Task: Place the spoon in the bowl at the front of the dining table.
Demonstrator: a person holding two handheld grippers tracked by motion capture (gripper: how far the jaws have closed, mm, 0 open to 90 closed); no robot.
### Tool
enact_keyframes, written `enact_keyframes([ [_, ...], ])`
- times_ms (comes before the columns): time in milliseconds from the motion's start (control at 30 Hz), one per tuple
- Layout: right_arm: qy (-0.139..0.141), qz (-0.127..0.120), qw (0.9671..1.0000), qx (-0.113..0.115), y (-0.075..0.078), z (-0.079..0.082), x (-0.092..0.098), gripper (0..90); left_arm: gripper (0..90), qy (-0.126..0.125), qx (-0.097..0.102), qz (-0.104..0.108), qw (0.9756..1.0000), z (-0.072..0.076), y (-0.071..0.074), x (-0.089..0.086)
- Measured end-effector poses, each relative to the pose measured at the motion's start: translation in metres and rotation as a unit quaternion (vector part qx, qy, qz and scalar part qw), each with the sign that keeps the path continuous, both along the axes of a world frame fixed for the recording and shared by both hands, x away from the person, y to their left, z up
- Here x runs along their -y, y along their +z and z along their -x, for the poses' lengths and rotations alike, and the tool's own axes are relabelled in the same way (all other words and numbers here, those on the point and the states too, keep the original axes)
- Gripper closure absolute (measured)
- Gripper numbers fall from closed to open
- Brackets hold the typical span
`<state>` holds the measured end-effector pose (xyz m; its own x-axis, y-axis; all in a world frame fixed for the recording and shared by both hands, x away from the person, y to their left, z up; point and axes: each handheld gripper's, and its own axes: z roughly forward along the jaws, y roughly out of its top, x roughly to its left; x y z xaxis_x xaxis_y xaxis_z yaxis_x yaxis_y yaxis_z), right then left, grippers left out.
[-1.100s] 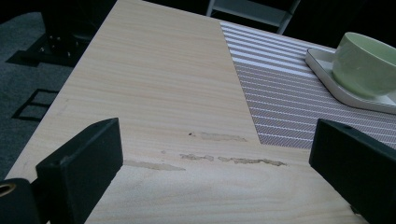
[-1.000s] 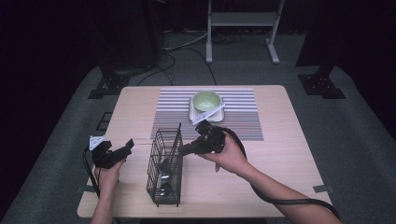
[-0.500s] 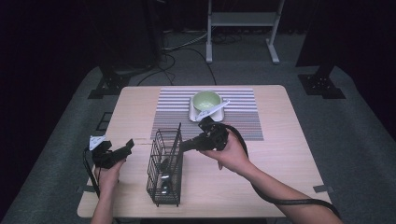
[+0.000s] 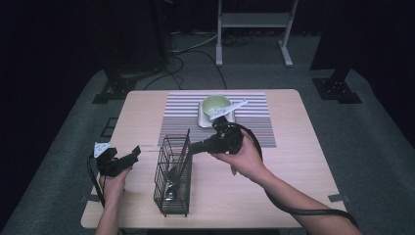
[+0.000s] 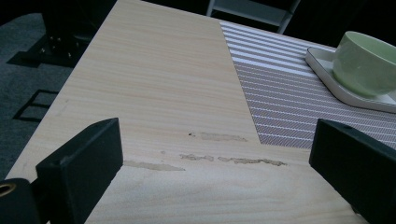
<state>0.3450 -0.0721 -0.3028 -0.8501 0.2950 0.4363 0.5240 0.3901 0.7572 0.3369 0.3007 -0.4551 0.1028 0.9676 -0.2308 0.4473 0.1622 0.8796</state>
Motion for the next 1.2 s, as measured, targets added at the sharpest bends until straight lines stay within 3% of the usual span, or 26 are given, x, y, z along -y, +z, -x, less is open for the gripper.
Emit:
enact_keyframes([
  [833, -0.003, -0.050, 0.9987, 0.004, 0.035, 0.006, 0.021, 89.1, 1.6, 0.002, 0.000, 0.000, 1.0000, -0.001, 0.000, -0.001],
  [1200, -0.007, -0.059, 0.9982, 0.004, 0.043, 0.009, 0.031, 89.1, 1.6, 0.000, -0.002, -0.001, 1.0000, -0.001, -0.001, -0.001],
])
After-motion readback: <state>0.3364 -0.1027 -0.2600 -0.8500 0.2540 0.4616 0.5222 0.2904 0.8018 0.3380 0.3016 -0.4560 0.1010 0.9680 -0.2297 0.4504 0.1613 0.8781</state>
